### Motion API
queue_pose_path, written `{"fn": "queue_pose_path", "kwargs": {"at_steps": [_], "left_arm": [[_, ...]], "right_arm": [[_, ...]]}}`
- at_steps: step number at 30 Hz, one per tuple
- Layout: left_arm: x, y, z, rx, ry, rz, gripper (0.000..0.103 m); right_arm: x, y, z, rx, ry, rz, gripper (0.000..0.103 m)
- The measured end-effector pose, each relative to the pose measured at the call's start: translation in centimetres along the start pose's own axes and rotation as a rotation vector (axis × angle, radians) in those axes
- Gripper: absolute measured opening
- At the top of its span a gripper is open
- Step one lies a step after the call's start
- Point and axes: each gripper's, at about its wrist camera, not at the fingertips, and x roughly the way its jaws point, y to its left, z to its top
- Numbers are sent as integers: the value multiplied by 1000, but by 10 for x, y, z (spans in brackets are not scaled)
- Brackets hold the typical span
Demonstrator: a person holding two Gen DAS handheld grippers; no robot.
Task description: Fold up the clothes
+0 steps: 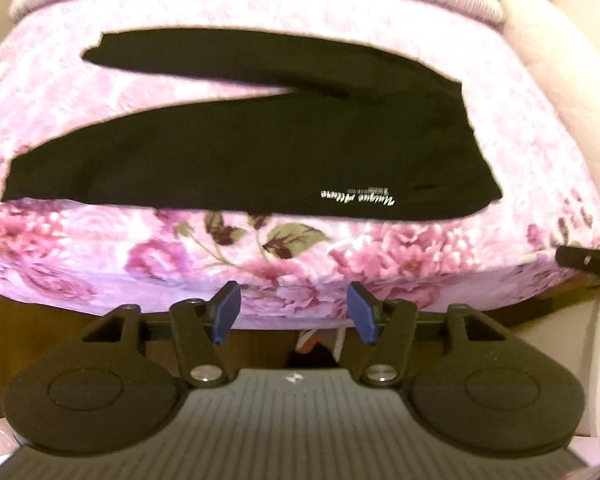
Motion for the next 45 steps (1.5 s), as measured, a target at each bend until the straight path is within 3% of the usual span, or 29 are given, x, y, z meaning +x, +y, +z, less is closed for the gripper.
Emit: {"fn": "queue_pose_path", "kwargs": {"at_steps": [5,8,20,30,37,45], "left_arm": [[-49,10,2,-9,-66,17,61],[-58,21,8,-9,-80,22,62],[-43,93,83,42,-91,59,64],[-23,135,143,112,-83,40,65],[-16,142,150,109,-73,45,66],[-26,123,132,67,-85,92,67]], "right_arm": [[-48,30,-1,-44,-46,-3,87],[-51,41,3,-37,-59,-3,88],[-10,111,51,33,-4,-58,88],[14,152,82,116,28,-98,88],[20,155,87,126,44,-116,88],[18,142,90,75,45,-90,88]]}}
